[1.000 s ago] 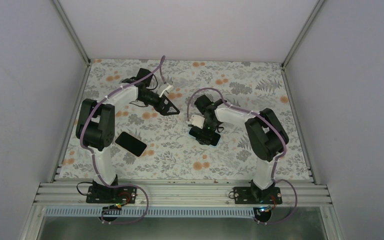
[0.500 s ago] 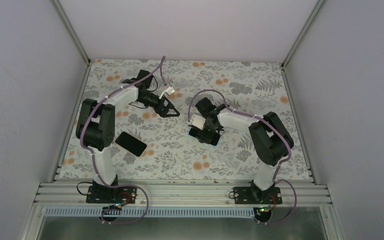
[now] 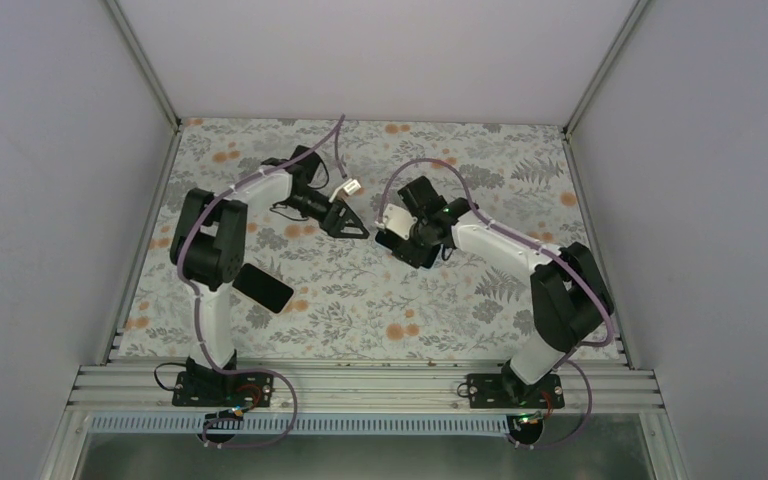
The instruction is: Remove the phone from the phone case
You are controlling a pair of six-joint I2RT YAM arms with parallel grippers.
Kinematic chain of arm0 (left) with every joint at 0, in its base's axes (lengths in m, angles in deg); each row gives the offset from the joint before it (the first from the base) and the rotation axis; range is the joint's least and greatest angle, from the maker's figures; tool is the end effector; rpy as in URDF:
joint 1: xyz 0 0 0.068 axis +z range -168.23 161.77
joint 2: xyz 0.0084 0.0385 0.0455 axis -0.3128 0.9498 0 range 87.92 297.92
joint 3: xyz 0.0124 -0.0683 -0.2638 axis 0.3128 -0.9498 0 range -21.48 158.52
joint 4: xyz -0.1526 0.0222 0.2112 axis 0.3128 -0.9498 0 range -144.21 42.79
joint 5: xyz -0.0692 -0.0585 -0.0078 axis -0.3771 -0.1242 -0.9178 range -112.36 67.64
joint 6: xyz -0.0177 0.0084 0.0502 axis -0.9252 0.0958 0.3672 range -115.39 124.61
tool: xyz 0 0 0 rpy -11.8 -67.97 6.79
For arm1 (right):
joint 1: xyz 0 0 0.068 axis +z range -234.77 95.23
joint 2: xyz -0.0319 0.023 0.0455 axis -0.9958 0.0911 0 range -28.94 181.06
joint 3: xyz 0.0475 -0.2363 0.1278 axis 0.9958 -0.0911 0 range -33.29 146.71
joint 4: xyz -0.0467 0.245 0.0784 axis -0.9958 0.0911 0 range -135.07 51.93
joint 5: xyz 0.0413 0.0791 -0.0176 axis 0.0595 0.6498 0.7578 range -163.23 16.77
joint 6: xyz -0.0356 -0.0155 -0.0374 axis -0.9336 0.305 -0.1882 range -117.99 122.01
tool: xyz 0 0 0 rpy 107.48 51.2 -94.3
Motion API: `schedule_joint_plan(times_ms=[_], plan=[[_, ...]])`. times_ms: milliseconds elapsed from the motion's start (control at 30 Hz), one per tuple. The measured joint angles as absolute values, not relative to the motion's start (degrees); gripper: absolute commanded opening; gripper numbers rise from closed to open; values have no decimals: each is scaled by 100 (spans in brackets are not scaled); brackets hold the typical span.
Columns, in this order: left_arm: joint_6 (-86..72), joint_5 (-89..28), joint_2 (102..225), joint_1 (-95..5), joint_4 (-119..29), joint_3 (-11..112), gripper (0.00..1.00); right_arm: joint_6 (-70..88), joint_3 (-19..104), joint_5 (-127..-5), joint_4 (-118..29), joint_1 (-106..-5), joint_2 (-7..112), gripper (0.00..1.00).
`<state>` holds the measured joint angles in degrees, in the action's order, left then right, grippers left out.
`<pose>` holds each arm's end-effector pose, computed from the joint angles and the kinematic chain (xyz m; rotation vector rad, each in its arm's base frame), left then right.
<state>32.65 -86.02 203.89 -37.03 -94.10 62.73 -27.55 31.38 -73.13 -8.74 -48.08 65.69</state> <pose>0.3621 -0.1569 0.1848 1.1179 2.1989 -1.5038 0.2627 0.1958 0.2059 -1.4917 2.2848 0.0380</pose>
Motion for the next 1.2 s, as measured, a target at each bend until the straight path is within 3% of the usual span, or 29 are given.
schedule_joint_plan(times_ms=[500,833,1033,1200], plan=[[2884,-8886,21049,-3959,-9321,6915,100,-2809,3695,-7388,-924,-4614,6608,63],[2976,-8901,21219,-4075,-9627,7145,86,-2809,3761,-7460,-1003,-4610,6608,63],[2904,-8897,21383,-4217,-9710,7245,65,-2812,3809,-7486,-1075,-4417,6608,62],[2911,-8925,21440,-4219,-9797,7505,61,-2816,3809,-7504,-1073,-4332,6608,62]])
